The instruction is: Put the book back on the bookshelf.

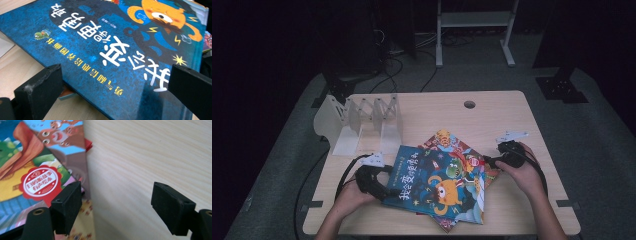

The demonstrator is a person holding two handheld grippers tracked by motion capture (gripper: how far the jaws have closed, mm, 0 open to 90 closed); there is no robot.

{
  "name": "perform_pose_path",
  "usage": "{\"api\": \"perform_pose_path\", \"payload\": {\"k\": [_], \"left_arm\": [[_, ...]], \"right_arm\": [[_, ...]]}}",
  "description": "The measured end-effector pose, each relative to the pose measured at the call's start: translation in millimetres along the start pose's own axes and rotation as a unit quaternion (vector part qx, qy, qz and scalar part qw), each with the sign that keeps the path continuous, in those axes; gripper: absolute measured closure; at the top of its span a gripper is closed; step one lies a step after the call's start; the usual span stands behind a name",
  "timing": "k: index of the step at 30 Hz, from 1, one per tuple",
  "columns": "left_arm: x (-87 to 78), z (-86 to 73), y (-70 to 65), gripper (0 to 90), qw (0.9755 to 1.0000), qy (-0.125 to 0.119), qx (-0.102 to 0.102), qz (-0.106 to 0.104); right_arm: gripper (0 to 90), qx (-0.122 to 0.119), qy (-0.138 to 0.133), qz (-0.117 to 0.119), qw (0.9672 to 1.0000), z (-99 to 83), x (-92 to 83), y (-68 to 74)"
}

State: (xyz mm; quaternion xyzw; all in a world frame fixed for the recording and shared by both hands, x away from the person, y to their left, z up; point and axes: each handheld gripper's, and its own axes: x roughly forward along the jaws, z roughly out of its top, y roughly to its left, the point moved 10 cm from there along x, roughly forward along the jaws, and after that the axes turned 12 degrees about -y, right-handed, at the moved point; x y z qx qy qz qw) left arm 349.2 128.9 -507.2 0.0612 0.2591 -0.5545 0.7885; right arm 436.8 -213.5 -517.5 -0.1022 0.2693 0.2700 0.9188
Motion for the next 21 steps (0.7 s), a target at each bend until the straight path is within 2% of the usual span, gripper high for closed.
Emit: {"api": "perform_pose_path", "payload": {"k": [4,8,11,17,21], "left_arm": [[-0.1,-0.4,-0.8,0.0,1.0000,-0.002,0.000,0.001],[-0.3,-2.0,-0.9,0.0,1.0000,0.000,0.002,0.003],[-0.5,-2.5,-0.9,0.0,1.0000,0.000,0.002,0.003],[-0.4,-4.4,0.1,0.0,1.0000,0.002,0.004,0.008],[-2.1,-5.3,5.8,0.0,0.9997,0.000,0.003,0.025]], "right_arm": [[26.4,0.005,-0.004,-0.003,1.0000,3.5,5.6,-4.5],[28.4,0.015,-0.018,0.009,0.9997,7.6,0.8,0.8],[28.7,0.024,-0.029,0.037,0.9986,9.8,-6.5,15.8],[27.2,0.034,-0.033,0.079,0.9957,8.2,-9.9,41.3],[25.9,0.029,-0.024,0.089,0.9953,4.9,-7.3,49.6]]}}
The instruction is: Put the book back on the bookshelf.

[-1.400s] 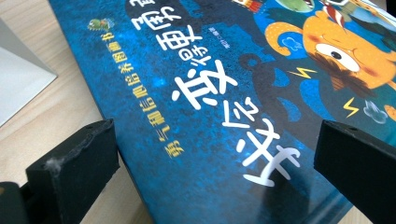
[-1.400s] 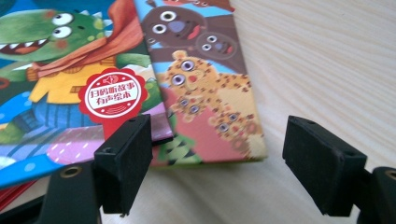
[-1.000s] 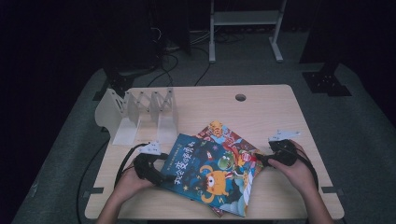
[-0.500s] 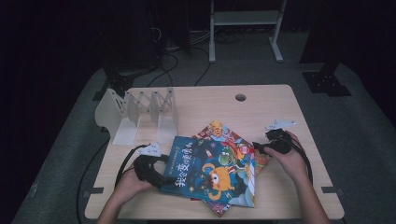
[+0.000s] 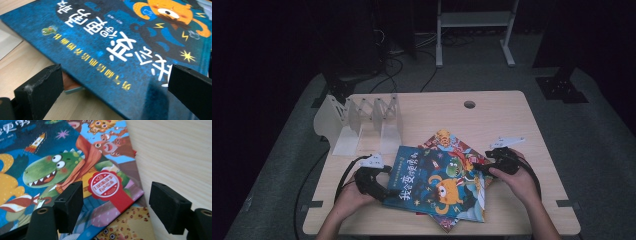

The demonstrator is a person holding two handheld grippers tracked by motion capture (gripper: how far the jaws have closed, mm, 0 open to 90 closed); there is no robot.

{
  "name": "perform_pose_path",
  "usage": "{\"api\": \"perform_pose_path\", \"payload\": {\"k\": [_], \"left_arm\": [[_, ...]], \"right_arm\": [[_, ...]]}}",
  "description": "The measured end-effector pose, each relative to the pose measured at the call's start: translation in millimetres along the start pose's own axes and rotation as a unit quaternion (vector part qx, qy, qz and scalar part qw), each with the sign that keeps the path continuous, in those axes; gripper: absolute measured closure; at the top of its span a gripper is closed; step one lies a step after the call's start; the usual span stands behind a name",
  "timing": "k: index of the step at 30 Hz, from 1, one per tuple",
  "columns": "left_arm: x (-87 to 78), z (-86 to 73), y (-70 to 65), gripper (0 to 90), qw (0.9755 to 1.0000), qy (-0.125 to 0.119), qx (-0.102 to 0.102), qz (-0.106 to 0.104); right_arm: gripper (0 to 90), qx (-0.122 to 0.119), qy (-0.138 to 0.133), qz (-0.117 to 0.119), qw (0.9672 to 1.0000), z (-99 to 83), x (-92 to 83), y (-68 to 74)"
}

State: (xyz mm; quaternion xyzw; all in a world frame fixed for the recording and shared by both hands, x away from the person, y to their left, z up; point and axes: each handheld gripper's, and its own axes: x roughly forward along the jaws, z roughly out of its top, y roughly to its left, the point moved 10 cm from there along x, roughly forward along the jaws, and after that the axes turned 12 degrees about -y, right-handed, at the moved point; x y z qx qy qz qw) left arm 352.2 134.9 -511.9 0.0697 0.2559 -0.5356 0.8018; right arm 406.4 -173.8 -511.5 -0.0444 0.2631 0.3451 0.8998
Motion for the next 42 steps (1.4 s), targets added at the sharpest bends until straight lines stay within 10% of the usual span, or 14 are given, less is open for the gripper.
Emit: {"api": "perform_pose_path", "payload": {"k": [25,42], "left_arm": [[-19.9,-16.4,14.6,0.0,0.9984,-0.004,-0.046,0.033],[-30.4,-23.3,14.4,0.0,0.9964,-0.005,-0.069,0.049]], "right_arm": [[24.0,-0.008,-0.016,0.031,0.9994,4.2,20.8,36.0],[83.0,-0.067,0.012,0.099,0.9928,-18.6,-29.9,54.0]]}}
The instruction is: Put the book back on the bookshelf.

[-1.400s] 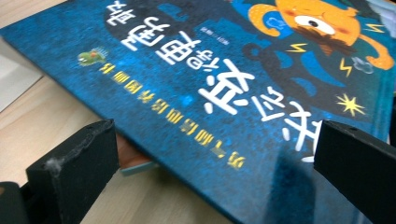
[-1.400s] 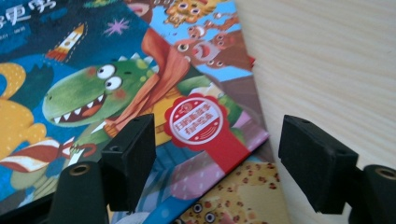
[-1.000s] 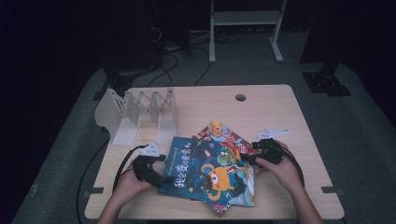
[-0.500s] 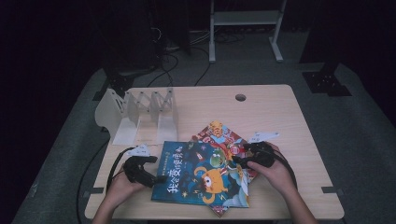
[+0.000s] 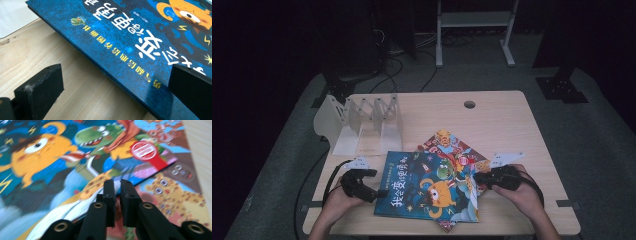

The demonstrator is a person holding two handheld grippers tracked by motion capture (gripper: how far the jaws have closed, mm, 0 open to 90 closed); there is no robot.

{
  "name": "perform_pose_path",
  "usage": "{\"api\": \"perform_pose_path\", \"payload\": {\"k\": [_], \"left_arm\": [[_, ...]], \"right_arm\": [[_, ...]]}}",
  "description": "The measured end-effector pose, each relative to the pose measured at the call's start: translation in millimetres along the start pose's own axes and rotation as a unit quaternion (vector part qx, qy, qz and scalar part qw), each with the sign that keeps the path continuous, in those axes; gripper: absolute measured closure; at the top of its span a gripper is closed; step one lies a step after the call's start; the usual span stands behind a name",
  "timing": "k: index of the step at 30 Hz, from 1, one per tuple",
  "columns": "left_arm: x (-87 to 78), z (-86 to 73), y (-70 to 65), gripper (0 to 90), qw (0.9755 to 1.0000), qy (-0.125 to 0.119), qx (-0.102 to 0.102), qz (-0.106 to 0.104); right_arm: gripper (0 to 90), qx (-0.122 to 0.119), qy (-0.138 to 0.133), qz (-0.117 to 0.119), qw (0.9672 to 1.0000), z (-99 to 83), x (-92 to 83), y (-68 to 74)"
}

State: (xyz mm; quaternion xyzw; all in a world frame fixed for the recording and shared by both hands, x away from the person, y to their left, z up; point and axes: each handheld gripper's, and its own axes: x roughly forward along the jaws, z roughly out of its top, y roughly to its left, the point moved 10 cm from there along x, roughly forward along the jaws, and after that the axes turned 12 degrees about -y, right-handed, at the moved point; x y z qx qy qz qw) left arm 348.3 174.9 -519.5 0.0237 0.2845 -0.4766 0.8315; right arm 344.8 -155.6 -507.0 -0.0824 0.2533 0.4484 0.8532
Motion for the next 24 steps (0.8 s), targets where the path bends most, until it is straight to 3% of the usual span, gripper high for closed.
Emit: {"api": "perform_pose_path", "payload": {"k": [13,24], "left_arm": [[0.7,-0.8,2.7,0.0,0.9999,-0.006,-0.010,-0.011],[-2.5,-3.2,10.4,0.0,0.9993,-0.014,-0.032,-0.013]], "right_arm": [[88.6,-0.010,0.014,0.025,0.9995,-5.4,2.6,4.4],[88.6,-0.016,0.014,0.048,0.9986,0.6,16.3,20.1]]}}
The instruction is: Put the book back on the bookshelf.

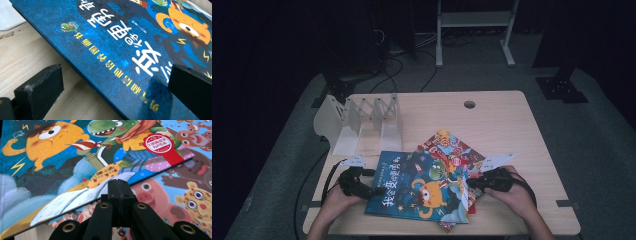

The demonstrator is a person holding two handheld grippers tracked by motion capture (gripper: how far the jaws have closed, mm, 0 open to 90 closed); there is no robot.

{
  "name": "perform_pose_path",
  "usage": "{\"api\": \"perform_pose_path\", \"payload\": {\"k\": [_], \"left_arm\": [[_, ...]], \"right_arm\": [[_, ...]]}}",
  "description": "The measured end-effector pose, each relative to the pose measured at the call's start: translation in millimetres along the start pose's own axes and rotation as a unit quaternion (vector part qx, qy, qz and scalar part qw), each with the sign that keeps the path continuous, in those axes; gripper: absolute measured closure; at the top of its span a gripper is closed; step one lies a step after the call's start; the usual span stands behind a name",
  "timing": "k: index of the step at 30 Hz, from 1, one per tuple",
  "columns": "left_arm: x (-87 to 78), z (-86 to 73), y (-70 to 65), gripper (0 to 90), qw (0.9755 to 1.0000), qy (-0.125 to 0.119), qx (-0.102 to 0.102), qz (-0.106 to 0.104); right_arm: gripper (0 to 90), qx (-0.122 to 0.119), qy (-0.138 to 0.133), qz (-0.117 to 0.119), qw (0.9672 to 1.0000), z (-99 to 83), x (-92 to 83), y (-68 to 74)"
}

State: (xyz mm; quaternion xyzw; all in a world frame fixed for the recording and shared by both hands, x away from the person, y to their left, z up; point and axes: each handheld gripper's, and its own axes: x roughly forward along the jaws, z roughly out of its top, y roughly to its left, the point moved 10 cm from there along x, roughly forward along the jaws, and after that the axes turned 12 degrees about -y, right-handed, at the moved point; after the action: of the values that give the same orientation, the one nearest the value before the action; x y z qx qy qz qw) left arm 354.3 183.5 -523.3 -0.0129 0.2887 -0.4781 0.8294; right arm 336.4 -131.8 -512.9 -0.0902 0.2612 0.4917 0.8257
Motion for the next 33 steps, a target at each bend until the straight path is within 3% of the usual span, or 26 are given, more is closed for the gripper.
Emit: {"api": "perform_pose_path", "payload": {"k": [8,13,19,27,33], "left_arm": [[-1.5,-3.3,2.3,0.0,0.9996,0.003,-0.027,-0.006],[2.1,-4.8,-2.5,0.0,0.9992,0.009,-0.032,-0.021],[2.1,-5.2,-0.8,0.0,0.9990,0.012,-0.040,-0.018],[7.2,-6.4,-3.0,0.0,0.9971,0.018,-0.067,-0.032],[7.8,-2.0,-2.6,0.0,0.9968,0.033,-0.069,-0.024]], "right_arm": [[88.6,-0.010,0.004,0.000,0.9999,2.9,5.1,5.6],[88.7,-0.018,0.007,0.006,0.9998,3.3,6.5,11.7],[88.7,-0.024,0.008,0.008,0.9997,4.3,8.9,17.7],[88.7,-0.025,0.008,0.013,0.9996,4.6,10.1,21.8],[88.7,-0.023,0.007,0.009,0.9997,4.7,10.6,22.5]]}}
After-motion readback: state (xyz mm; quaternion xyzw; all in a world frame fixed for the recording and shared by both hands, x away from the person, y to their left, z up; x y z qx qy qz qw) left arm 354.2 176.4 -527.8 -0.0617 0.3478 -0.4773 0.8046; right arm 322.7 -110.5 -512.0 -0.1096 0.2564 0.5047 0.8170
